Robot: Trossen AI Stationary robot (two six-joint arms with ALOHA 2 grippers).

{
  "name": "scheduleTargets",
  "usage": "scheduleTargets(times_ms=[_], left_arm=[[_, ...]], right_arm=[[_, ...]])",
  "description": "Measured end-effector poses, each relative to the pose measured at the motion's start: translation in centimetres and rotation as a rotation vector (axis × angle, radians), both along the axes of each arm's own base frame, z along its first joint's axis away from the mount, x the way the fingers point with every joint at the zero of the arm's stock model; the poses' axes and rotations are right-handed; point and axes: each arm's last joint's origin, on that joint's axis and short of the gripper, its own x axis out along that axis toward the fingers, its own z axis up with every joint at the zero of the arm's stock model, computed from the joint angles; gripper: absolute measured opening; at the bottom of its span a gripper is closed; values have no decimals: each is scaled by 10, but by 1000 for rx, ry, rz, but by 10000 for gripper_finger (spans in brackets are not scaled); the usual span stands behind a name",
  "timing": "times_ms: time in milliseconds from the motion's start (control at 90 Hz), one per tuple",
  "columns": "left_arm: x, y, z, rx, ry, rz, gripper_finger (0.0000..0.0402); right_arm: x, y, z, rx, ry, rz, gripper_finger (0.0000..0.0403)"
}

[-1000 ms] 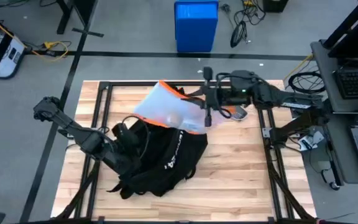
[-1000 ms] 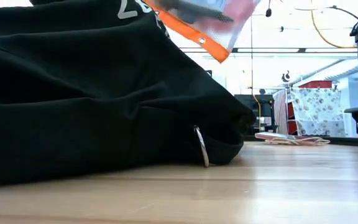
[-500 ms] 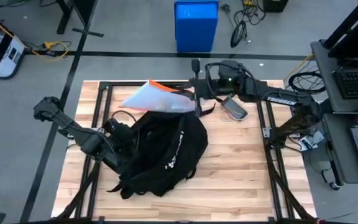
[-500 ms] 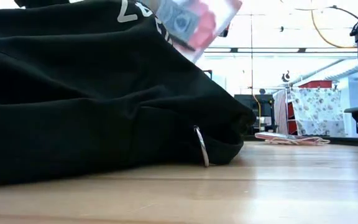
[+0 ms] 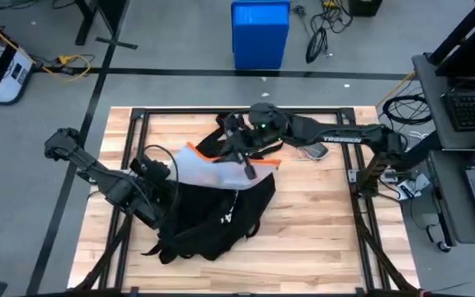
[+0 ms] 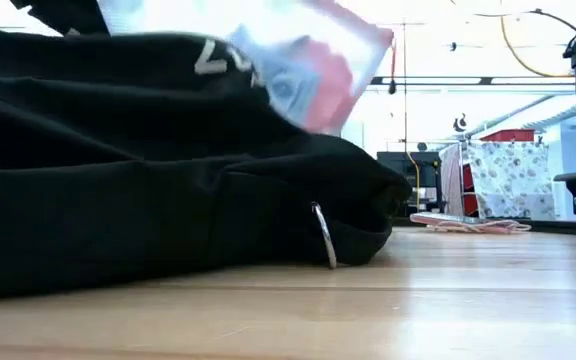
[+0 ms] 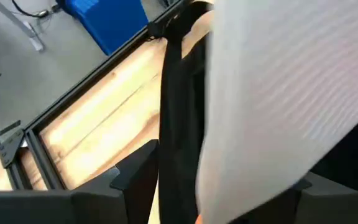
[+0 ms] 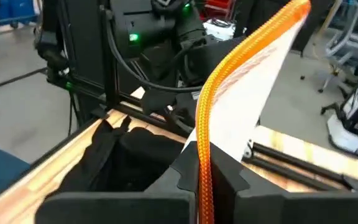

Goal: Unpack backpack
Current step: Put the orange zip bag into the black backpack

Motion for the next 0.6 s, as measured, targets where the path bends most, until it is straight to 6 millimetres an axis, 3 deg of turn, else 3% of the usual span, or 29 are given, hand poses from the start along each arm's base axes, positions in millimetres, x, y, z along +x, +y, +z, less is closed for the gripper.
scheduleTargets(times_ms=[89,378,478,600], left_arm=[[-1,1,0,11,8,0,200],[0,1,1,30,-6,-5,200],[0,1,1,43,-11,-8,200],[0,0,5,44,-16,-24,200]], right_arm=[[1,-10,4,-30,-62,-28,0],[-18,-32,52,-137,-418,-90,0],[-18,-37,52,-56,-397,-66,0],[-9,-33,36,39,-285,-52,0]])
